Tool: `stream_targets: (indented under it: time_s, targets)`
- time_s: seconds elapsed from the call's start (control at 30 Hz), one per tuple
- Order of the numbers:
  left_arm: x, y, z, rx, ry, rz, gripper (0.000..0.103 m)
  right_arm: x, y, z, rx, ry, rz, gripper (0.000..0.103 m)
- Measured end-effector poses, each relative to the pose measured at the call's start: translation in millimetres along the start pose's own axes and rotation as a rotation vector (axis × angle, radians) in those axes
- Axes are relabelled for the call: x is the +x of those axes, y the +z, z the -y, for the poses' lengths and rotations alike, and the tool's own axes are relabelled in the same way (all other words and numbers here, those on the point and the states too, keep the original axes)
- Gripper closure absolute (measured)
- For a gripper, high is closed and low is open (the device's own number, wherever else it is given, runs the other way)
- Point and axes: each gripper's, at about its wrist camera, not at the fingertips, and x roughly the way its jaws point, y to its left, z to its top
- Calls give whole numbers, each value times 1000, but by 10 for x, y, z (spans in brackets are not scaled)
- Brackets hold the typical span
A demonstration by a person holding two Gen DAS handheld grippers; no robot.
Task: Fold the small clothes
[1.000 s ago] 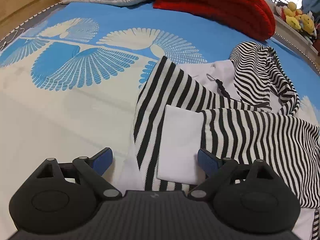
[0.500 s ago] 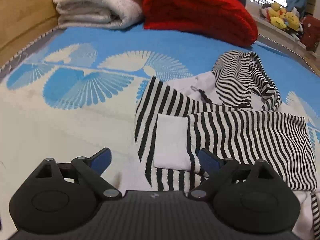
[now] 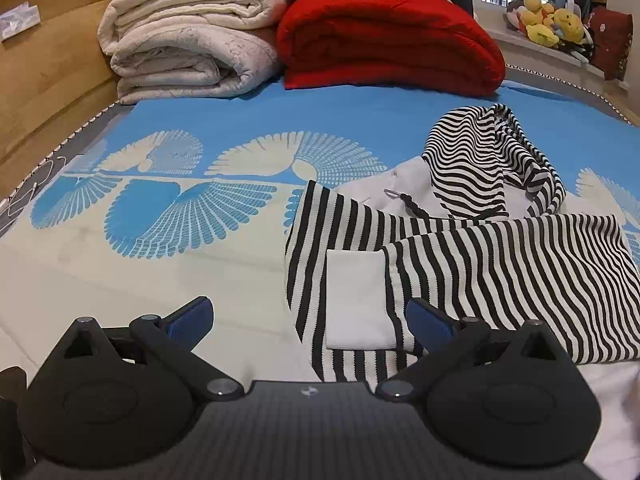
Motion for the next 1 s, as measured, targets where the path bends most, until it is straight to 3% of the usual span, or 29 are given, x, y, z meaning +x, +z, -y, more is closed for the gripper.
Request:
stream_targets:
  time_s: [0.63,1.0]
  targets:
    - [69,-17,-28,-20,-18,-42,0,106,-13,24,13,8,-44,13]
    - [202,-41,-48,-37,-28,-123,0,186,-26,83,39,8,-77,13]
